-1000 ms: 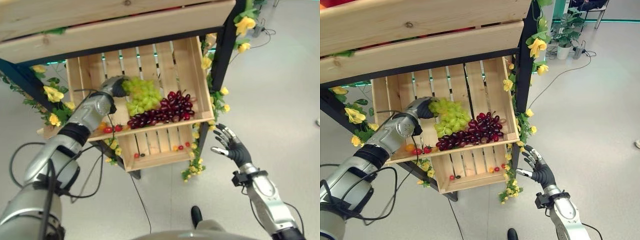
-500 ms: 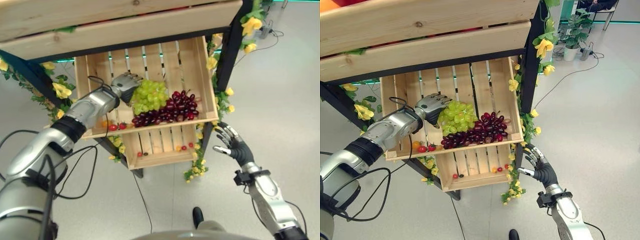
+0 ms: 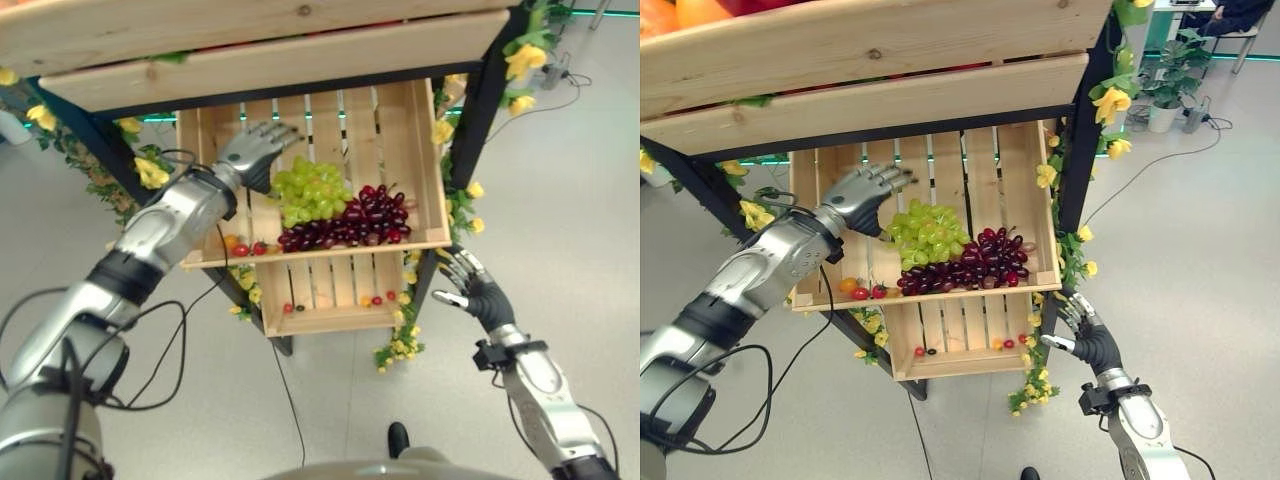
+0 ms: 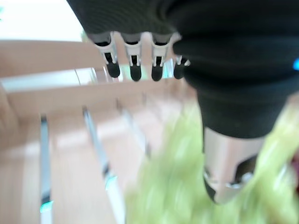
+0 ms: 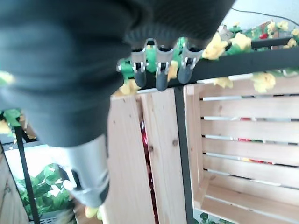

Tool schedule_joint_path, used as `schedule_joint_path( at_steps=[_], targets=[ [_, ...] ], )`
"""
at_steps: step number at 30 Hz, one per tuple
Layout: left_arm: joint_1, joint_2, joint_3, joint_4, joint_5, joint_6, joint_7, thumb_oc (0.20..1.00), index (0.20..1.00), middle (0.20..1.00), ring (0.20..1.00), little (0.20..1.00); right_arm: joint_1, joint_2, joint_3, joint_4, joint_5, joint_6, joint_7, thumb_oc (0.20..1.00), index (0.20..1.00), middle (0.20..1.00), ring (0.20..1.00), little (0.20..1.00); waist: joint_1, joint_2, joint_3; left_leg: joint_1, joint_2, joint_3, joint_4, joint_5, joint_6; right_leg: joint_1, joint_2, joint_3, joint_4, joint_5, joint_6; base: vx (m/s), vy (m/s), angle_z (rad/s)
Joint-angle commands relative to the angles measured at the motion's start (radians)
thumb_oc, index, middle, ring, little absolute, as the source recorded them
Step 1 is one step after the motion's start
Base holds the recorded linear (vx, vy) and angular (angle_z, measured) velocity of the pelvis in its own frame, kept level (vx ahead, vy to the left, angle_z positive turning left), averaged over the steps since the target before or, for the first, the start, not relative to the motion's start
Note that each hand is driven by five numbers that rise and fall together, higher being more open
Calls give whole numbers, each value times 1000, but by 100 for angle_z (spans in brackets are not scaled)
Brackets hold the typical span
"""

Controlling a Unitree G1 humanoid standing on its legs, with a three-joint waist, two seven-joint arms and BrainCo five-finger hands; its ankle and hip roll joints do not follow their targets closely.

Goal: Pick up the fruits from the basket on one side to the basket on the other side

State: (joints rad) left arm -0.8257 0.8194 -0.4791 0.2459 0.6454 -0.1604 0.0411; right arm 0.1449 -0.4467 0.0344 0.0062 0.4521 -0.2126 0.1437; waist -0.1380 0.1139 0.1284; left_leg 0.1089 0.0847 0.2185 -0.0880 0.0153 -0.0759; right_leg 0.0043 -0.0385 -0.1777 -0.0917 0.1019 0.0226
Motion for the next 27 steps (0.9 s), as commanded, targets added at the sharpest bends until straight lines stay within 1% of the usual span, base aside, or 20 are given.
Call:
schedule_joint_path(
  at_steps=[1,2,6,7,9,12,14,17,18,20,21,22,23,25,27],
  targets=[
    [-25,93,84,-40,22,27,75,1000,1000,1000,1000,1000,7,20,-51,-74,0,-55,2,1000,1000,1000,1000,1000,11,-75,-58,-3,-6,-19,30,-36,-12,48,-69,-54,4,-104,129,11,-1,9],
    [-18,93,90,-45,24,28,73,1000,1000,1000,1000,1000,7,18,-50,-74,0,-54,3,1000,1000,1000,1000,1000,10,-74,-58,-3,-6,-20,31,-36,-12,49,-69,-54,4,-104,129,14,3,3],
    [37,125,156,-170,58,13,73,1000,1000,1000,1000,1000,7,19,-60,-86,9,-43,10,1000,1000,1000,1000,1000,21,-79,-65,3,-6,-28,30,-41,-11,56,-65,-58,4,-108,126,7,2,8],
    [40,126,160,-173,58,13,72,1000,1000,1000,1000,1000,7,18,-60,-86,9,-43,10,1000,1000,1000,1000,1000,20,-78,-65,3,-6,-28,30,-41,-11,56,-65,-58,4,-108,125,1,1,8],
    [57,136,176,-208,47,2,72,1000,1000,1000,1000,1000,7,17,-65,-86,11,-41,9,1000,1000,1000,1000,1000,25,-79,-67,4,-4,-31,29,-42,-11,59,-64,-60,4,-109,124,6,1,6],
    [97,150,207,-276,-11,-20,31,1000,1000,1000,1000,1000,8,19,-75,-90,9,-37,7,1000,1000,1000,1000,1000,30,-78,-67,5,-2,-34,27,-42,-11,60,-63,-64,4,-111,122,1,1,2],
    [152,161,243,-332,-111,-44,-14,1000,1000,1000,1000,1000,12,27,-85,-93,5,-36,1,1000,1000,1000,1000,1000,32,-76,-68,7,-2,-34,24,-40,-11,62,-62,-66,4,-111,120,0,0,0],
    [229,150,265,-401,-414,-89,-151,1000,1000,1000,1000,1000,6,42,-110,-91,5,-40,-16,1000,1000,1000,1000,1000,31,-75,-67,6,-2,-40,26,-39,-11,64,-62,-67,4,-110,117,0,0,0],
    [240,145,257,-416,-489,-95,-173,1000,1000,1000,1000,1000,1,46,-111,-90,8,-42,-18,1000,1000,1000,1000,1000,30,-74,-67,6,-2,-42,27,-38,-11,64,-61,-66,4,-111,116,0,0,0],
    [274,126,232,-454,-730,-92,-263,1000,1000,1000,1000,1000,-7,55,-123,-92,15,-47,-27,1000,1000,1000,1000,1000,25,-76,-67,6,0,-46,29,-37,-12,67,-59,-63,4,-113,111,0,0,0],
    [296,112,218,-457,-792,-81,-290,1000,1000,1000,1000,1000,-13,57,-128,-90,20,-49,-30,1000,1000,1000,1000,1000,24,-78,-66,7,2,-46,30,-37,-13,67,-57,-63,4,-114,109,-8,-25,4],
    [335,74,179,-467,-865,-55,-333,1000,1000,1000,1000,1000,-24,59,-133,-87,25,-53,-40,1000,1000,1000,1000,1000,19,-81,-65,7,4,-49,33,-38,-12,69,-53,-61,4,-115,105,-5,-20,3],
    [335,73,179,-467,-866,-54,-334,1000,1000,1000,1000,1000,-24,59,-134,-86,25,-54,-40,1000,1000,1000,1000,1000,20,-80,-65,8,4,-49,33,-38,-12,70,-53,-61,4,-115,105,-20,-24,4],
    [355,33,124,-475,-905,-29,-378,1000,1000,1000,1000,1000,-40,55,-139,-86,19,-56,-56,1000,1000,1000,1000,1000,12,-85,-62,7,7,-48,35,-37,-12,68,-49,-56,4,-115,102,-23,-25,4],
    [372,-3,90,-461,-932,-14,-394,1000,1000,1000,1000,1000,-50,53,-145,-95,16,-59,-64,1000,1000,1000,1000,1000,10,-88,-60,8,11,-43,36,-36,-13,65,-44,-52,4,-116,100,-11,-17,-1]
  ],
)
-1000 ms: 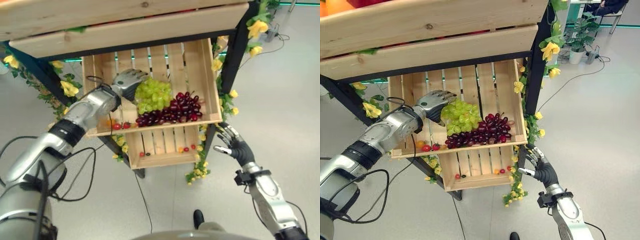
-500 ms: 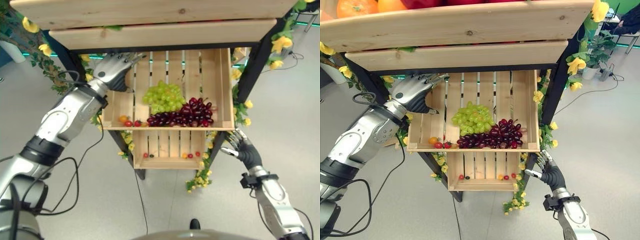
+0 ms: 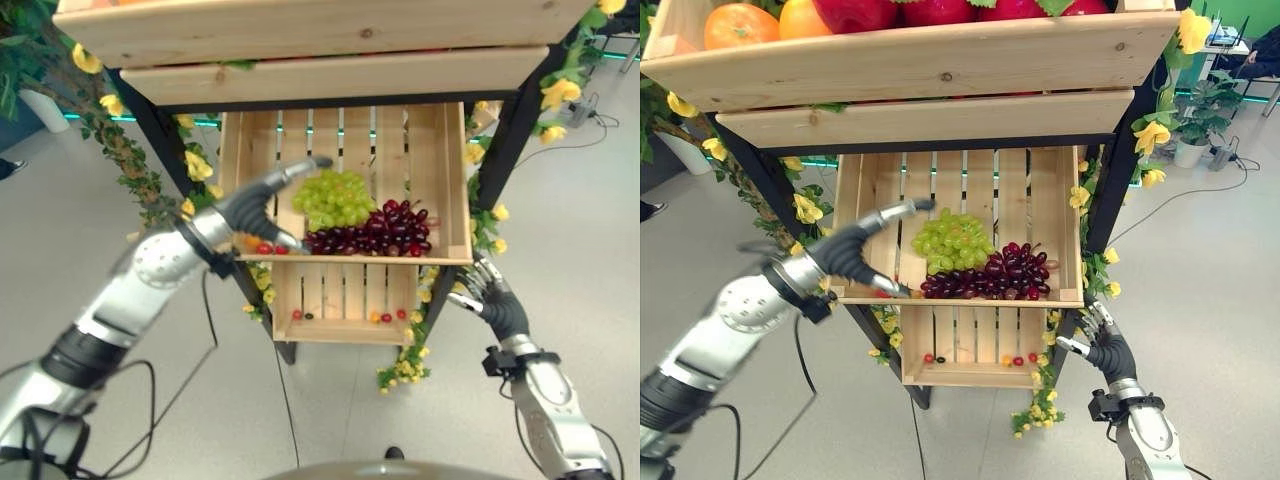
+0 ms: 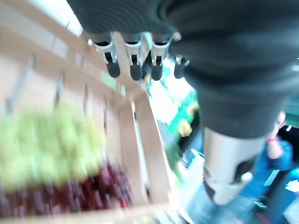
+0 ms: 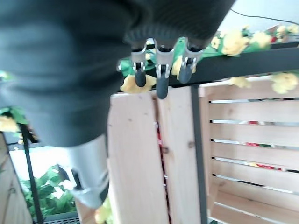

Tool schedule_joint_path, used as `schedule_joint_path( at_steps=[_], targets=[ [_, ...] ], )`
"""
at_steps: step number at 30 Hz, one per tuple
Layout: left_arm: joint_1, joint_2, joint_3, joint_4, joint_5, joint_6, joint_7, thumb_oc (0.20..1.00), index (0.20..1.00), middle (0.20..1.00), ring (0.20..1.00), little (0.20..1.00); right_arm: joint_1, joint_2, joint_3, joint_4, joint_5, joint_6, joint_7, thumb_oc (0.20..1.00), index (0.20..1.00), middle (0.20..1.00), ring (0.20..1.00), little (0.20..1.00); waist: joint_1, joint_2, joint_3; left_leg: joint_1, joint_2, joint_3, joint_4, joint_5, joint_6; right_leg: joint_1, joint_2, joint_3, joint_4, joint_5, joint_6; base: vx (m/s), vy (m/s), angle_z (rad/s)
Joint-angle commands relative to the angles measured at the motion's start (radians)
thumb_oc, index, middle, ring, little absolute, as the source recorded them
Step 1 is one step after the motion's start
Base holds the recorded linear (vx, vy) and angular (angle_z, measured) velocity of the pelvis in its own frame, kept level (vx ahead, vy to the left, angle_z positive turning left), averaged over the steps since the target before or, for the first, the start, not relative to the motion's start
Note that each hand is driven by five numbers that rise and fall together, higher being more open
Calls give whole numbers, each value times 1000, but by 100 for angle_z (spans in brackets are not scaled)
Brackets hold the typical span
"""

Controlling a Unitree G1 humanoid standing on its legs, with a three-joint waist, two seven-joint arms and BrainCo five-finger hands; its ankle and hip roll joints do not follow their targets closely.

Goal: Pick up the fruits from the basket on one side to the basket on the other side

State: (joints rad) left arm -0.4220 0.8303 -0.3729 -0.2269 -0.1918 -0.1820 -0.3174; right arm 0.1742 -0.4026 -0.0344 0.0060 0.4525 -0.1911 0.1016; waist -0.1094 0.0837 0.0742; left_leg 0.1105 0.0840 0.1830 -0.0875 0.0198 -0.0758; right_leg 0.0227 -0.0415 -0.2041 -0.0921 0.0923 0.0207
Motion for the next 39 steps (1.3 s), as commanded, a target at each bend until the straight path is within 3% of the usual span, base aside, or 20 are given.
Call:
schedule_joint_path(
  at_steps=[1,6,8,9,10,11,12,14,19,20,21,22,23,28,31,32,33,35,36,39],
  targets=[
    [-24,-32,-27,14,-117,18,-45,1000,1000,1000,1000,1000,-85,7,-80,-98,15,-81,-24,1000,1000,1000,1000,1000,-20,-59,-4,6,14,-4,36,-40,-13,45,-38,-22,5,-107,101,-21,-39,-5],
    [56,-178,-44,61,-230,29,-26,1000,1000,1000,1000,1000,-109,-1,-88,-93,9,-94,-53,1000,1000,1000,1000,1000,-30,-73,11,-23,6,-42,121,-73,-9,40,-29,18,5,-112,85,-39,-27,-7],
    [71,-227,-41,83,-254,13,-2,1000,1000,1000,1000,1000,-129,-12,-77,-79,-19,-103,-80,1000,1000,1000,1000,1000,-21,-85,33,-64,-40,-143,214,-98,-15,29,-27,54,5,-103,76,-74,16,-29],
    [104,-248,-21,79,-260,-1,20,1000,1000,1000,1000,1000,-154,-9,-63,-63,-26,-107,-94,1000,1000,1000,1000,1000,-6,-89,45,-77,-101,-251,256,-117,2,5,-25,94,15,-86,74,-39,40,-45],
    [104,-248,-19,79,-260,-1,20,1000,1000,1000,1000,1000,-156,-9,-62,-62,-26,-107,-94,1000,1000,1000,1000,1000,-8,-90,42,-83,-104,-251,257,-114,3,1,-27,93,14,-83,75,-114,120,-87],
    [173,-280,31,63,-294,-24,38,1000,1000,1000,1000,1000,-208,-19,-28,-23,-51,-112,-110,1000,1000,1000,1000,1000,24,-93,56,-86,-196,-418,284,-153,51,-51,-14,211,45,-58,82,-87,145,-108],
    [199,-294,53,51,-319,-36,36,1000,1000,1000,1000,1000,-208,-21,-28,-15,-67,-109,-109,1000,1000,1000,1000,1000,17,-100,55,-79,-204,-448,293,-156,54,-65,-11,250,44,-44,93,-107,197,-224],
    [234,-327,72,45,-346,-46,38,1000,1000,1000,1000,1000,-208,-23,-28,-15,-71,-106,-100,1000,1000,1000,1000,1000,3,-101,52,-62,-198,-450,269,-187,63,-96,-7,305,42,-17,119,-99,209,-233],
    [238,-333,82,5,-295,-72,52,1000,1000,1000,1000,1000,-200,8,-40,-14,-123,-97,-108,1000,1000,1000,1000,1000,-21,-136,62,-64,-174,-249,144,-173,100,-225,-24,333,63,31,197,-200,197,-141],
    [239,-326,88,6,-286,-76,56,1000,1000,1000,1000,1000,-196,12,-37,-20,-126,-95,-102,1000,1000,1000,1000,1000,-22,-139,66,-66,-165,-223,137,-169,100,-244,-30,306,71,26,200,-274,66,-249],
    [240,-310,103,1,-250,-77,71,1000,1000,1000,1000,1000,-196,28,-33,-24,-148,-93,-110,1000,1000,1000,1000,1000,16,-138,78,-73,-136,-146,143,-162,97,-253,-83,81,95,-15,175,-225,20,-218],
    [240,-309,103,1,-250,-77,72,1000,1000,1000,1000,1000,-196,29,-33,-25,-148,-93,-111,1000,1000,1000,1000,1000,15,-141,79,-74,-138,-147,143,-158,97,-255,-86,81,97,-14,175,-289,59,-179],
    [246,-315,123,3,-223,-79,89,1000,1000,1000,1000,1000,-202,37,-27,-16,-162,-94,-127,1000,1000,1000,1000,1000,33,-133,86,-70,-121,-83,139,-148,95,-217,-131,-55,123,-47,148,-158,45,-179],
    [252,-333,129,11,-226,-85,104,1000,1000,1000,1000,1000,-199,47,-27,-21,-173,-96,-137,1000,1000,1000,1000,1000,42,-127,75,-70,-95,35,107,-119,108,-166,-179,-73,212,-67,153,-210,9,-160],
    [245,-341,142,11,-188,-90,136,1000,1000,1000,1000,1000,-217,58,-23,-19,-180,-97,-163,1000,1000,1000,1000,1000,74,-115,43,-69,-55,182,92,-115,97,-73,-312,-283,249,-41,182,-191,-93,-121],
    [246,-341,142,11,-187,-91,137,1000,1000,1000,1000,1000,-217,58,-22,-19,-181,-97,-164,1000,1000,1000,1000,1000,76,-115,45,-65,-55,183,93,-119,97,-69,-313,-281,248,-40,187,-105,-105,-152],
    [249,-338,157,8,-160,-103,163,1000,1000,1000,1000,1000,-242,59,-2,-14,-183,-96,-174,1000,1000,1000,1000,1000,85,-122,29,-62,-37,273,94,-116,98,-30,-374,-403,243,15,205,-165,-114,-146],
    [262,-338,174,7,-147,-108,183,1000,1000,1000,1000,1000,-260,61,14,-12,-186,-97,-181,1000,1000,1000,1000,1000,99,-128,24,-54,-29,324,90,-114,99,-9,-402,-468,231,51,216,-156,-138,-182],
    [292,-341,210,6,-126,-116,221,1000,1000,1000,1000,1000,-284,60,36,-3,-199,-93,-191,1000,1000,1000,1000,1000,114,-133,16,-43,-10,392,91,-109,101,9,-437,-571,240,92,223,-88,-111,-219],
    [312,-347,230,9,-97,-120,251,1000,1000,1000,1000,1000,-276,57,48,-4,-209,-85,-189,1000,1000,1000,1000,1000,89,-145,9,-27,11,451,112,-119,96,5,-410,-554,226,80,220,-47,-226,-234]
  ],
)
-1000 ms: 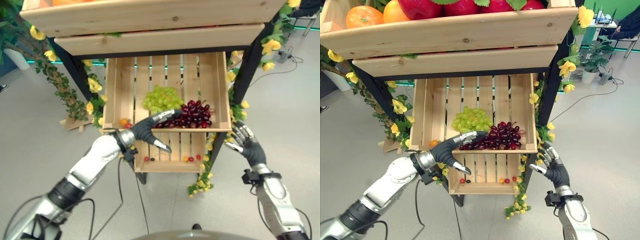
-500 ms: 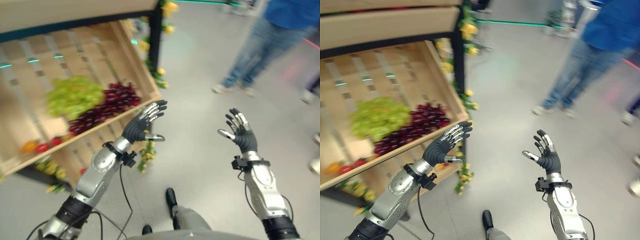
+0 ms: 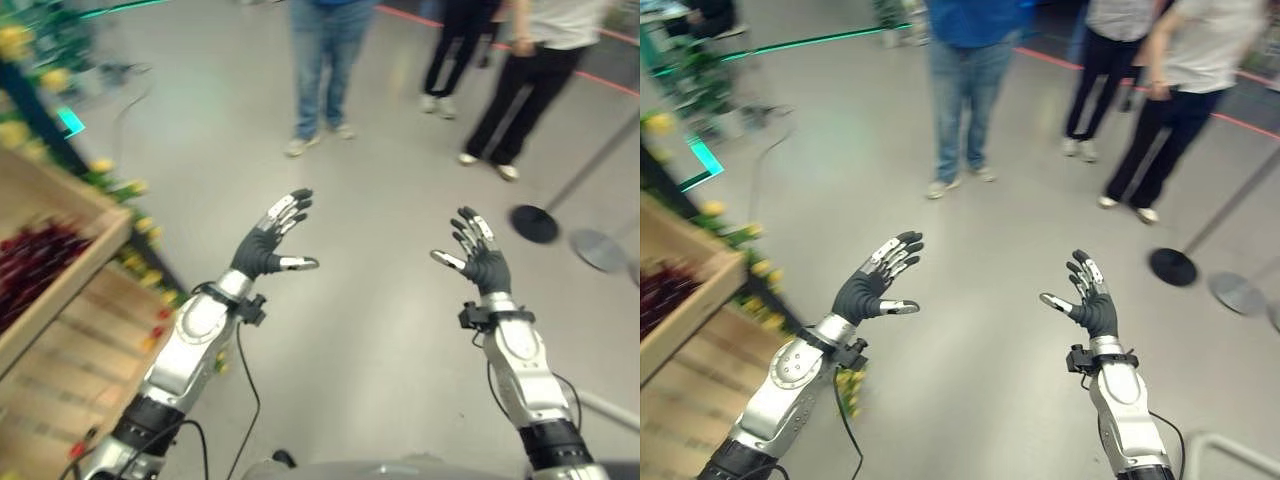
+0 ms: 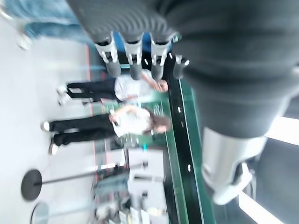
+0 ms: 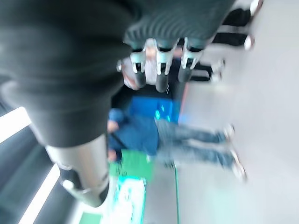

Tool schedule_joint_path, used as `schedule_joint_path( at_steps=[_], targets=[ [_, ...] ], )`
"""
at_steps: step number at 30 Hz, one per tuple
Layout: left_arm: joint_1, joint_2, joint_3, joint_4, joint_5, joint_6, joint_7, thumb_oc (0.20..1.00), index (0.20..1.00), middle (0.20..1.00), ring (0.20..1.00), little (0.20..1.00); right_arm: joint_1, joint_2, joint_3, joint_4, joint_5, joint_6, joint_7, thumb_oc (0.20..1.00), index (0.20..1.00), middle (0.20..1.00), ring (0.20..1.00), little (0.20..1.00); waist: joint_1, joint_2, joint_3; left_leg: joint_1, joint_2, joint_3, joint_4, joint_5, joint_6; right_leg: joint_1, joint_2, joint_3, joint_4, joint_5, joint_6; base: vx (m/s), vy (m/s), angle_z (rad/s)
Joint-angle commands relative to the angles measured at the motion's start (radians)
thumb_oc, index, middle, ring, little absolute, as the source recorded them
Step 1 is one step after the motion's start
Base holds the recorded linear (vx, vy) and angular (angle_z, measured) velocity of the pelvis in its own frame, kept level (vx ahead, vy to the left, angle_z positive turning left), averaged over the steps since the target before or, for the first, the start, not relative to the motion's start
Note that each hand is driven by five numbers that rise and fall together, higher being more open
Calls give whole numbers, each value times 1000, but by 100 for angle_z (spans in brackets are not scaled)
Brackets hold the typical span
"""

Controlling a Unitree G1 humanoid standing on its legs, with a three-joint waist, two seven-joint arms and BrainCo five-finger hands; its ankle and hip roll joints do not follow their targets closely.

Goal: Pick up the fruits from the basket on one side to the basket on the other side

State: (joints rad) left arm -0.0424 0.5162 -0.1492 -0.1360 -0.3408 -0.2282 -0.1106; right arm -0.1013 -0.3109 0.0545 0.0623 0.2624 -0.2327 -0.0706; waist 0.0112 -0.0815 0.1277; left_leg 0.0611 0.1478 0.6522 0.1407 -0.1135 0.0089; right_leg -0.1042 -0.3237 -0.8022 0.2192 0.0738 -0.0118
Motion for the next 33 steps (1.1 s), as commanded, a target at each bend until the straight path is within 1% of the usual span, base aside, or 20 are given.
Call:
schedule_joint_path(
  at_steps=[1,3,4,7,8,9,10,11,12,13,15,17,19,23,24,25,26,29,31,33],
  targets=[
    [-60,-45,15,-69,58,-80,60,1000,1000,1000,1000,1000,22,-38,-49,-77,-25,-44,-10,1000,1000,1000,1000,1000,-55,14,-46,29,-25,6,-91,13,-1,112,-92,100,-101,73,239,59,-401,-251],
    [-47,-62,37,-54,58,-95,79,1000,1000,1000,1000,1000,60,-45,-78,-100,-34,-50,-5,1000,1000,1000,1000,1000,-94,16,-43,43,19,23,-66,23,-24,75,-32,179,-104,19,218,124,-459,-176],
    [-33,-77,42,-47,45,-101,80,1000,1000,1000,1000,1000,80,-51,-95,-104,-23,-58,-6,1000,1000,1000,1000,1000,-114,17,-46,53,54,31,-62,39,-45,65,20,228,-121,-21,194,90,-376,-117],
    [-29,-89,45,-24,35,-104,90,1000,1000,1000,1000,1000,86,-57,-103,-107,-9,-71,-19,1000,1000,1000,1000,1000,-131,24,-47,72,98,58,-54,62,-73,45,78,279,-126,-58,169,102,-375,-118],
    [-27,-98,50,-10,32,-101,100,1000,1000,1000,1000,1000,96,-58,-111,-104,-8,-74,-21,1000,1000,1000,1000,1000,-149,22,-48,80,113,36,-38,69,-85,38,114,317,-129,-83,157,113,-264,-99],
    [-30,-99,48,-7,25,-106,95,1000,1000,1000,1000,1000,99,-64,-112,-109,-1,-75,-19,1000,1000,1000,1000,1000,-138,23,-45,65,136,12,-2,73,-99,44,139,340,-139,-102,143,287,-508,-83],
    [-40,-101,41,-5,28,-107,108,1000,1000,1000,1000,1000,85,-72,-107,-98,7,-83,-29,1000,1000,1000,1000,1000,-106,23,-31,18,103,-174,89,105,-116,67,199,395,-163,-130,111,203,-336,-110],
    [-43,-101,40,-4,29,-108,109,1000,1000,1000,1000,1000,81,-73,-108,-95,8,-85,-30,1000,1000,1000,1000,1000,-109,26,-27,7,113,-185,111,97,-121,71,205,389,-167,-133,106,155,-399,-141],
    [-39,-101,41,-9,42,-111,126,1000,1000,1000,1000,1000,55,-79,-85,-75,5,-90,-37,1000,1000,1000,1000,1000,-81,12,-11,-56,26,-335,173,78,-87,71,224,435,-186,-118,88,85,-270,-144],
    [-30,-107,42,-5,34,-122,134,1000,1000,1000,1000,1000,17,-82,-54,-56,-4,-93,-42,1000,1000,1000,1000,1000,-52,-5,5,-123,-64,-455,199,42,-61,95,257,524,-211,-115,85,75,-248,-169],
    [-24,-108,52,0,32,-129,138,1000,1000,1000,1000,1000,10,-77,-53,-62,-8,-97,-45,1000,1000,1000,1000,1000,-43,-17,10,-160,-78,-463,206,41,-50,108,266,565,-224,-110,85,153,-140,-170],
    [-4,-115,74,9,19,-132,136,1000,1000,1000,1000,1000,23,-69,-67,-75,-2,-101,-43,1000,1000,1000,1000,1000,-49,-20,10,-188,-41,-439,181,56,-50,128,275,608,-230,-120,81,249,-75,-122],
    [17,-123,91,23,14,-126,138,1000,1000,1000,1000,1000,39,-63,-67,-87,-6,-102,-40,1000,1000,1000,1000,1000,-41,-28,12,-231,-32,-443,126,97,-55,140,283,652,-227,-128,75,274,-43,-106],
    [46,-126,115,20,42,-123,142,1000,1000,1000,1000,1000,62,-68,-55,-95,-14,-103,-21,1000,1000,1000,1000,1000,10,-12,34,-276,-82,-641,-56,212,-84,221,340,790,-222,-174,64,346,-18,-157],
    [42,-125,112,17,52,-127,148,1000,1000,1000,1000,1000,57,-70,-54,-92,-9,-106,-19,1000,1000,1000,1000,1000,18,-4,34,-281,-78,-664,-105,238,-96,230,352,810,-216,-183,62,334,31,-118],
    [35,-127,113,17,58,-131,159,1000,1000,1000,1000,1000,52,-71,-53,-87,-4,-109,-22,1000,1000,1000,1000,1000,18,0,34,-289,-69,-670,-140,254,-106,242,357,825,-210,-198,65,485,79,-160],
    [14,-130,111,23,68,-137,182,1000,1000,1000,1000,1000,45,-84,-56,-85,2,-107,-23,1000,1000,1000,1000,1000,3,10,28,-306,-42,-615,-189,275,-113,274,360,840,-207,-231,69,390,75,-135],
    [6,-130,108,23,90,-137,195,1000,1000,1000,1000,1000,49,-93,-59,-89,-1,-100,-21,1000,1000,1000,1000,1000,10,15,24,-299,-37,-584,-197,293,-109,303,360,869,-199,-256,74,370,124,-97],
    [22,-127,113,14,109,-133,199,1000,1000,1000,1000,1000,49,-94,-50,-88,-6,-90,-10,1000,1000,1000,1000,1000,20,22,7,-284,-52,-618,-177,302,-98,327,354,897,-173,-282,83,447,217,-119],
    [38,-118,113,1,135,-136,198,1000,1000,1000,1000,1000,61,-82,-60,-91,-6,-90,-4,1000,1000,1000,1000,1000,15,13,-17,-277,-56,-587,-159,300,-88,338,329,896,-135,-302,98,417,213,-164]
  ],
)
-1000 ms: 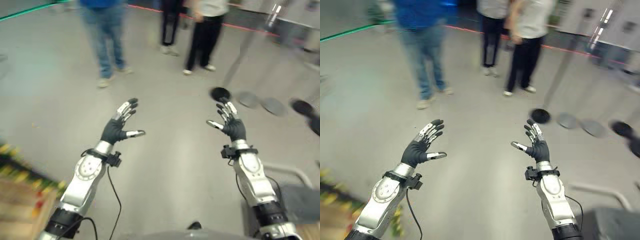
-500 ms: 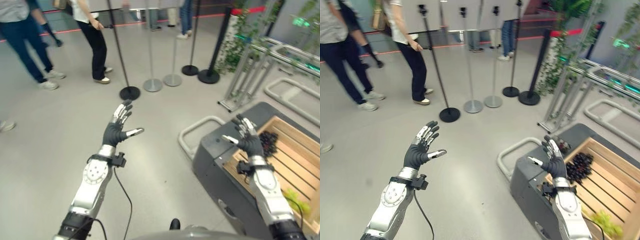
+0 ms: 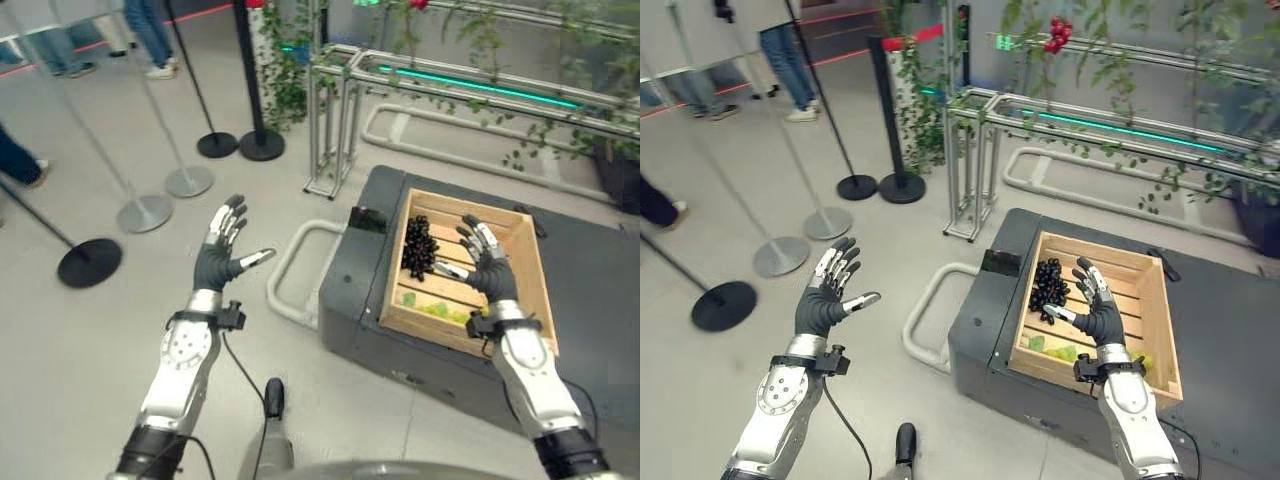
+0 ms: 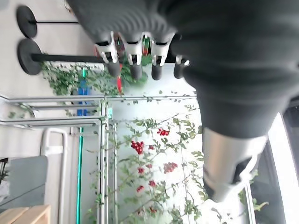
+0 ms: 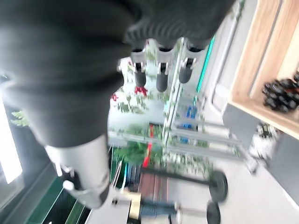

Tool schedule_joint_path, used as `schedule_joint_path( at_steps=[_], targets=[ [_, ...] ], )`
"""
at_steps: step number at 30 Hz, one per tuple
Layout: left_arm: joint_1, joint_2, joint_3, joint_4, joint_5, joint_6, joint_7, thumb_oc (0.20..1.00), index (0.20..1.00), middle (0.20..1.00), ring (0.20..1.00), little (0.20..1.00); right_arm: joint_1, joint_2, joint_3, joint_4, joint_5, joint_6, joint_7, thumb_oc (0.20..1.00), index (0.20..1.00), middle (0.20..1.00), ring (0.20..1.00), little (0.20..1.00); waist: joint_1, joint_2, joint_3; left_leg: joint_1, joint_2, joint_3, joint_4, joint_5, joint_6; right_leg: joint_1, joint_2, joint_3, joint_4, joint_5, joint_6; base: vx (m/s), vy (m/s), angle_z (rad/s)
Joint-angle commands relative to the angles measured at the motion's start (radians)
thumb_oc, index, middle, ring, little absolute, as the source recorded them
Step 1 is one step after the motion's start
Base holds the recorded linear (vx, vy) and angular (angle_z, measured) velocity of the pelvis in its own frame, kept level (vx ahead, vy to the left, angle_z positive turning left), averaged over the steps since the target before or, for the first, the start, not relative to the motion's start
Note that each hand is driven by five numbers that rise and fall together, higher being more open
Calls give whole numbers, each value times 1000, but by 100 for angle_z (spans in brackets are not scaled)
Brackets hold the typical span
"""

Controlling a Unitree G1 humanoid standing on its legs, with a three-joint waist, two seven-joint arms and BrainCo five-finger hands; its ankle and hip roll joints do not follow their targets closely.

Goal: Pick up the fruits from the basket on one side to the basket on the other side

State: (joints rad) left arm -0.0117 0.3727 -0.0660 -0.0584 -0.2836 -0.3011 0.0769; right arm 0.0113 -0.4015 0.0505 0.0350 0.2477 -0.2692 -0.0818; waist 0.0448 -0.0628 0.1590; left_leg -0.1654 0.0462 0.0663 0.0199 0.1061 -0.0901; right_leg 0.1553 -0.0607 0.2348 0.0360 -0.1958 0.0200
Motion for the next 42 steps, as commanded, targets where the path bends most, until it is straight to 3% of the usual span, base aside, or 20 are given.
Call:
schedule_joint_path(
  at_steps=[1,3,5,6,8,9,10,11,12,13,14,16,23,29,35,37,38,39,40,42],
  targets=[
    [12,31,29,-83,85,-66,15,1000,1000,1000,1000,1000,-48,16,-58,-72,8,-53,12,1000,1000,1000,1000,1000,-17,-16,-53,-52,31,13,-13,69,27,67,51,-150,92,-4,91,398,179,-62],
    [12,40,19,-83,97,-63,18,1000,1000,1000,1000,1000,-46,20,-58,-74,-10,-49,12,1000,1000,1000,1000,1000,-16,-35,-58,-26,-1,40,8,15,63,-1,22,-175,250,69,160,332,161,-36],
    [3,54,4,-85,92,-64,21,1000,1000,1000,1000,1000,-56,27,-60,-88,-17,-49,4,1000,1000,1000,1000,1000,-24,-25,-34,-2,-10,58,33,-20,87,-114,-2,-232,432,217,242,181,132,-48],
    [2,54,5,-84,92,-64,21,1000,1000,1000,1000,1000,-57,28,-61,-88,-17,-48,4,1000,1000,1000,1000,1000,-22,-21,-35,-7,-5,58,34,-17,87,-120,3,-230,432,223,242,225,225,-14],
    [4,65,-14,-85,97,-57,19,1000,1000,1000,1000,1000,-90,45,-51,-73,-26,-49,-14,1000,1000,1000,1000,1000,-28,15,-6,64,1,87,44,-76,112,-215,-91,-403,555,244,235,285,322,-19],
    [7,69,-7,-92,104,-54,20,1000,1000,1000,1000,1000,-104,52,-45,-65,-25,-48,-22,1000,1000,1000,1000,1000,-23,20,-9,97,4,110,29,-89,109,-227,-162,-486,499,225,217,327,162,-41],
    [25,66,10,-105,98,-53,11,1000,1000,1000,1000,1000,-109,54,-45,-57,-19,-44,-21,1000,1000,1000,1000,1000,-19,24,-25,132,24,136,-6,-96,82,-228,-215,-590,319,167,172,262,29,-71],
    [28,66,11,-107,97,-52,10,1000,1000,1000,1000,1000,-107,54,-43,-57,-19,-44,-20,1000,1000,1000,1000,1000,-25,29,-24,140,30,130,-13,-94,78,-210,-206,-601,299,172,169,242,-55,-73],
    [31,63,15,-102,95,-53,13,1000,1000,1000,1000,1000,-103,47,-48,-52,-17,-45,-26,1000,1000,1000,1000,1000,-30,18,-27,143,21,129,-17,-99,69,-228,-196,-598,203,168,160,204,-103,-54],
    [26,62,11,-86,97,-52,19,1000,1000,1000,1000,1000,-92,42,-58,-55,-16,-46,-30,1000,1000,1000,1000,1000,-53,12,-30,149,17,108,-17,-108,58,-231,-156,-517,89,173,160,256,-126,-15],
    [10,65,8,-72,99,-54,22,1000,1000,1000,1000,1000,-87,38,-66,-60,-18,-47,-38,1000,1000,1000,1000,1000,-62,5,-29,157,19,101,-16,-114,50,-242,-163,-480,27,216,172,240,-134,8],
    [-1,64,5,-58,129,-56,24,1000,1000,1000,1000,1000,-93,36,-73,-68,-19,-45,-39,1000,1000,1000,1000,1000,-60,-7,-28,175,26,107,-11,-123,44,-237,-186,-484,19,260,192,125,-118,45],
    [28,48,6,-64,142,-50,8,1000,1000,1000,1000,1000,-40,34,-96,-62,10,-46,-15,1000,1000,1000,1000,1000,-58,-9,-64,196,31,77,-6,-137,28,-139,-155,-537,-29,227,169,106,-88,32],
    [27,48,9,-73,152,-47,14,1000,1000,1000,1000,1000,-30,39,-108,-66,2,-39,-13,1000,1000,1000,1000,1000,-61,-1,-71,199,18,68,-4,-149,35,-115,-165,-556,-30,220,172,51,29,13],
    [-10,74,-2,-68,154,-64,38,1000,1000,1000,1000,1000,-70,37,-100,-76,-27,-52,-35,1000,1000,1000,1000,1000,-71,9,-24,164,13,75,76,-179,52,-212,-175,-461,119,201,192,-49,28,-9],
    [-22,85,-7,-74,144,-65,38,1000,1000,1000,1000,1000,-88,37,-91,-74,-37,-50,-45,1000,1000,1000,1000,1000,-54,22,-21,144,44,78,95,-177,43,-194,-242,-458,139,209,186,-66,-176,-7],
    [-22,85,-8,-74,144,-65,38,1000,1000,1000,1000,1000,-89,37,-91,-74,-38,-50,-45,1000,1000,1000,1000,1000,-54,22,-20,145,44,77,96,-178,42,-193,-242,-459,139,208,186,-27,-303,8],
    [-21,91,-9,-82,125,-64,36,1000,1000,1000,1000,1000,-100,36,-90,-72,-41,-48,-54,1000,1000,1000,1000,1000,-42,23,-30,138,72,71,101,-175,29,-164,-295,-446,135,244,186,-5,-220,0],
    [-21,91,-9,-83,124,-64,35,1000,1000,1000,1000,1000,-100,36,-90,-72,-41,-48,-54,1000,1000,1000,1000,1000,-41,23,-29,140,72,71,102,-176,28,-161,-295,-446,133,245,186,-16,-347,-3],
    [-14,102,-4,-88,109,-62,41,1000,1000,1000,1000,1000,-117,40,-80,-68,-47,-49,-71,1000,1000,1000,1000,1000,-25,21,-35,134,109,82,118,-172,9,-140,-351,-465,128,291,196,-44,-435,-11]
  ],
)
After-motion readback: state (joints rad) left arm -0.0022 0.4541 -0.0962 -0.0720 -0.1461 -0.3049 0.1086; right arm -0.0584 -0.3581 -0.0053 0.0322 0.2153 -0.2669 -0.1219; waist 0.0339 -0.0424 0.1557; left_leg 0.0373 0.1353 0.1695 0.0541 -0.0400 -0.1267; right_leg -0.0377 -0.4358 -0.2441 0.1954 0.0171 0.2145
